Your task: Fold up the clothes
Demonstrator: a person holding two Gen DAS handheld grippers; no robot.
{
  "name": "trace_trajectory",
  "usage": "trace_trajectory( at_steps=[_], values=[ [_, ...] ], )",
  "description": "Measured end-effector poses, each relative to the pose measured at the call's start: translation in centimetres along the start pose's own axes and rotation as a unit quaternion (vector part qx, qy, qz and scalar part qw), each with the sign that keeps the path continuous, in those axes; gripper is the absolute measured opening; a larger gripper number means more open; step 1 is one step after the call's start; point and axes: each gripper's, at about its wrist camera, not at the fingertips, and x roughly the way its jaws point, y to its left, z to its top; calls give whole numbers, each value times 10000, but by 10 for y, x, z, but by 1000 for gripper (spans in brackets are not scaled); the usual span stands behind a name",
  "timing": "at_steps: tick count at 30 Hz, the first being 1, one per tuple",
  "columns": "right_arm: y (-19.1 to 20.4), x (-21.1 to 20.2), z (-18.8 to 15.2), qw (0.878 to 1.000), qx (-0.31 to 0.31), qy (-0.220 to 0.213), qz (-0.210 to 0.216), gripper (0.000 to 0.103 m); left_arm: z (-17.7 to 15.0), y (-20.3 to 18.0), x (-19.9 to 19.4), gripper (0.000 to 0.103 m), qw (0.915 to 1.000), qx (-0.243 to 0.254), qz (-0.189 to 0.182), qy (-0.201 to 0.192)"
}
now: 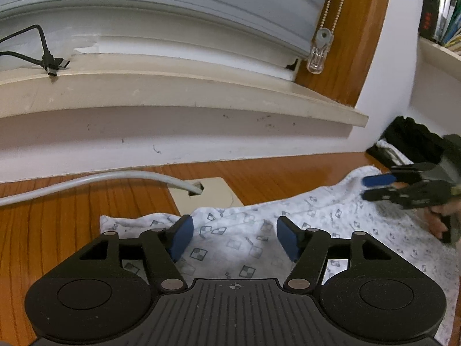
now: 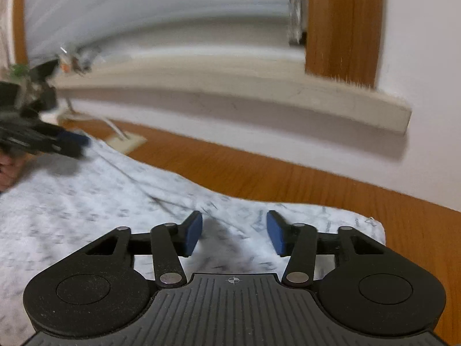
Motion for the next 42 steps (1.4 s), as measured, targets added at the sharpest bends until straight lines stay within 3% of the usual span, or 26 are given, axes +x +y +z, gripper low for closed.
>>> trace_trajectory(
  at_steps=[4, 7, 21, 23, 25, 28, 30, 37, 42],
  values=[
    [-21, 1, -3, 9991, 415, -47, -59, 46, -1, -1, -1, 74, 10000, 55, -22, 35],
    [-17, -3, -13, 9996, 192, -196, -66, 53, -1, -4, -1, 77, 9999, 148, -8, 62],
    [-17, -6, -14, 9993, 249, -273, -12, 56, -1, -4, 0, 80, 9998, 141, -43, 105],
    [-19, -15, -16, 9988, 333, -354, 49, 65, -1, -3, 0, 80, 9998, 137, -48, 110],
    [-22, -37, -20, 9967, 538, -595, -75, 65, -1, -3, 0, 81, 9998, 139, -47, 117],
    [-33, -79, -40, 9917, 977, -816, -166, 63, 0, -3, 0, 81, 9998, 142, -50, 120],
    [-39, -104, -59, 9881, 1258, -819, -336, 59, 0, -3, 0, 81, 9998, 147, -46, 124],
    [-39, -167, -135, 9704, 2115, -831, -816, 59, -1, -7, -1, 82, 9996, 258, 96, 94],
    [-35, -183, -163, 9623, 2435, -1040, -623, 59, 8, -40, 5, 81, 9959, 688, 546, 206]
  ],
)
